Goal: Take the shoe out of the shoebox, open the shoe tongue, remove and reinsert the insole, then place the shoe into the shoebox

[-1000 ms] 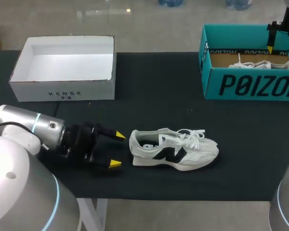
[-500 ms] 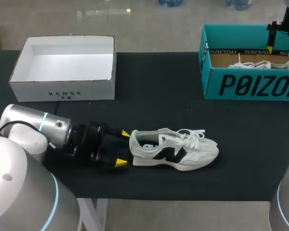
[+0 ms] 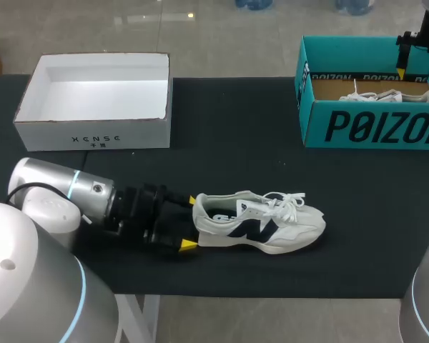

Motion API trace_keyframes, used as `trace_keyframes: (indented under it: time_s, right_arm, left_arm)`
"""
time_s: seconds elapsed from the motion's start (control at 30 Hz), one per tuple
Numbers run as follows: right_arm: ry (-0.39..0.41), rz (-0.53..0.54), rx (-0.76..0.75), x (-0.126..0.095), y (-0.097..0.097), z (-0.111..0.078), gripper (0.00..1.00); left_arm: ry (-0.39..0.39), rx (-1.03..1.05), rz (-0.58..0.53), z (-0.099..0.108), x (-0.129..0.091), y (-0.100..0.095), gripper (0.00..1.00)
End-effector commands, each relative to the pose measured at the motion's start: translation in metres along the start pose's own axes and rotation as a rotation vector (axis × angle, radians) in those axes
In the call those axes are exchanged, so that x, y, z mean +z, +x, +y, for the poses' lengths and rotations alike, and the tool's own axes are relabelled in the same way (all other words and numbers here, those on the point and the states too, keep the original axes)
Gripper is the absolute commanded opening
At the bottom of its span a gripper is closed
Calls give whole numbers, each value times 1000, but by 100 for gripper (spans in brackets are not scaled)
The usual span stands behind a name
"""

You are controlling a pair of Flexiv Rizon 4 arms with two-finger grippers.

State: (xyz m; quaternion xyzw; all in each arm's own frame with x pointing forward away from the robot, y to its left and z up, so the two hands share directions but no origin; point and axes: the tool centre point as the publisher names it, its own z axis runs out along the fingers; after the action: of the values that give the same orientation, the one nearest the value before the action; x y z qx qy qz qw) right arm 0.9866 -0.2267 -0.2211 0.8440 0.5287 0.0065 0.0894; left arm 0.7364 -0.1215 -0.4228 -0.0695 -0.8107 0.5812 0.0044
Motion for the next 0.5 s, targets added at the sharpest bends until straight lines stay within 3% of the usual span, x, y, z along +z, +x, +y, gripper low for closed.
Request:
trace_keyframes:
  time_s: [0.03, 0.5]
  right_arm:
    - [-2, 1, 0, 0, -1, -1, 100]
    - [-2, 1, 0, 0, -1, -1, 100]
  left_arm:
    - [-5, 0, -4, 0, 6, 1, 100]
    - [-27, -5, -17, 3, 16, -9, 100]
